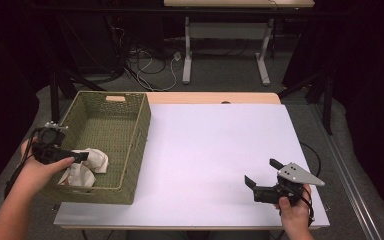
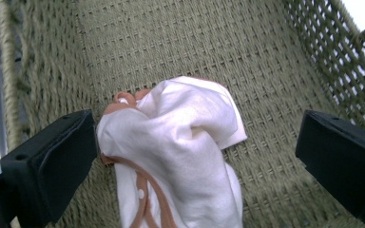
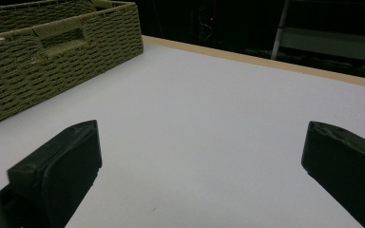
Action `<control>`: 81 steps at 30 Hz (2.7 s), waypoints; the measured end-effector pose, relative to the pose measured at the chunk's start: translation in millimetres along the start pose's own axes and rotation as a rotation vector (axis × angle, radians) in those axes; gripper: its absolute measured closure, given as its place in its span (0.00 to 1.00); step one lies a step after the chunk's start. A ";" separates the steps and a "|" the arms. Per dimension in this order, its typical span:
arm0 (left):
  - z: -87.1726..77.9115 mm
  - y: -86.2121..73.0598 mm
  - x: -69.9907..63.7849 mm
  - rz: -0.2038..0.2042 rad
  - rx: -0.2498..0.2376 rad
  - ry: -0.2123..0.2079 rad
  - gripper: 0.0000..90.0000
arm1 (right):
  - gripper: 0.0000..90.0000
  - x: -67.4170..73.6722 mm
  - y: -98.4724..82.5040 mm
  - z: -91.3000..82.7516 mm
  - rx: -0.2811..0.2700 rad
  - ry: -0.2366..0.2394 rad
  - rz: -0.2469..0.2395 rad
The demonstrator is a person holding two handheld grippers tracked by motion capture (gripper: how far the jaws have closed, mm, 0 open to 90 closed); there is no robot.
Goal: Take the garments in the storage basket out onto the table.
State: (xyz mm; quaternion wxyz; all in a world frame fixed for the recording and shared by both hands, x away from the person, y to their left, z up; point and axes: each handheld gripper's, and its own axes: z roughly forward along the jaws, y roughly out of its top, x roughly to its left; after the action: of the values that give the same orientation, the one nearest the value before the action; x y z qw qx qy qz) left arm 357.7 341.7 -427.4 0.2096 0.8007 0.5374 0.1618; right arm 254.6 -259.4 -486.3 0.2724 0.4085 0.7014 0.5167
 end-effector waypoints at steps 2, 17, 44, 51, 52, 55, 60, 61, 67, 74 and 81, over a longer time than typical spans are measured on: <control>2.4 3.8 -1.3 0.027 0.013 0.005 0.01 | 0.00 0.0 -0.2 -0.1 0.004 0.002 -0.001; 22.7 14.1 -1.6 0.052 0.115 0.005 0.01 | 0.00 0.3 -1.5 1.8 0.014 0.008 -0.014; 55.3 7.6 8.8 0.006 0.196 -0.022 0.01 | 0.00 2.4 -4.0 5.5 0.039 0.017 -0.023; 64.6 8.3 7.2 0.024 0.223 -0.015 0.01 | 0.00 3.7 -4.5 6.3 0.037 0.016 -0.017; 65.7 8.5 7.6 0.032 0.230 -0.012 0.01 | 0.00 3.9 -4.4 6.2 0.039 0.016 -0.016; 69.5 7.9 8.6 0.027 0.241 -0.028 0.01 | 0.00 4.3 -4.5 6.5 0.041 0.014 -0.013; 74.8 7.4 11.5 0.013 0.249 -0.036 0.01 | 0.00 3.8 -4.9 7.0 0.043 0.015 -0.017; 75.7 7.5 12.2 0.015 0.257 -0.038 0.01 | 0.00 3.9 -5.0 7.0 0.045 0.016 -0.018; 82.6 5.2 11.7 0.026 0.276 -0.034 0.01 | 0.00 4.4 -5.3 7.2 0.051 0.017 -0.023; 86.7 3.3 12.9 0.019 0.289 -0.034 0.01 | 0.00 5.6 -5.4 7.7 0.050 0.016 -0.015; 89.7 0.3 12.8 0.038 0.304 -0.039 0.01 | 0.00 5.8 -5.6 7.6 0.051 0.016 -0.016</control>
State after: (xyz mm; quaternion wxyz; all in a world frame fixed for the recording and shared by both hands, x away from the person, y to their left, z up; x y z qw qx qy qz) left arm 406.2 339.0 -503.9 0.0930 0.8361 0.5365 0.0669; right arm 256.1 -251.4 -493.8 0.2603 0.4057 0.7197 0.4997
